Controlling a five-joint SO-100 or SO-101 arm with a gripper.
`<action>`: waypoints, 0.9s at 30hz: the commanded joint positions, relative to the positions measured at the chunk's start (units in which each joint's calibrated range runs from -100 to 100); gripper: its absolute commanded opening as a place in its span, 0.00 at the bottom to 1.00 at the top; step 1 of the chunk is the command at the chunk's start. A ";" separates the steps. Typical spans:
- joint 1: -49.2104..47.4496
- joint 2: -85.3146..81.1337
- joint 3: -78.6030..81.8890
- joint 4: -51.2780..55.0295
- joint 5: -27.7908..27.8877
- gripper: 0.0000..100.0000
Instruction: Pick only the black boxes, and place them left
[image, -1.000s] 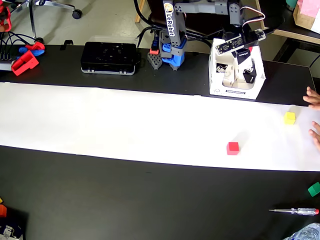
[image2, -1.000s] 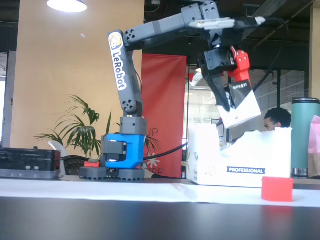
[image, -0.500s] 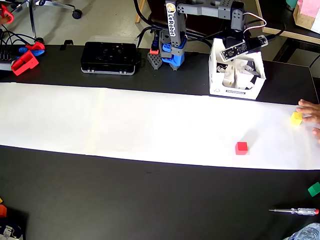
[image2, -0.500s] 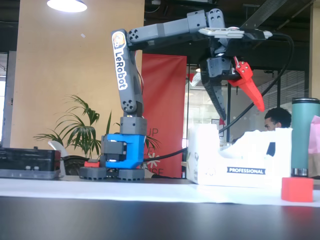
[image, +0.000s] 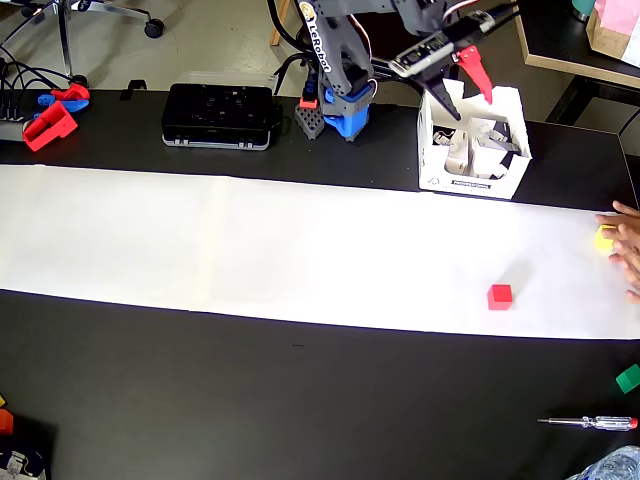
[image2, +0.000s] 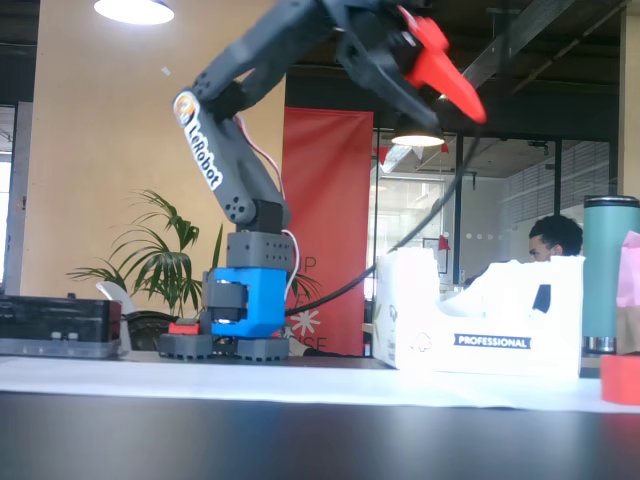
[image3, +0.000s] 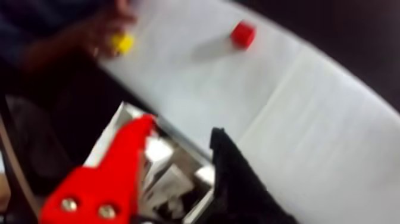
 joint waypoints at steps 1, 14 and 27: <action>13.65 -13.98 8.47 -10.56 3.50 0.00; 46.13 -45.12 49.17 -26.54 7.82 0.00; 55.91 -52.39 73.90 -26.38 11.29 0.00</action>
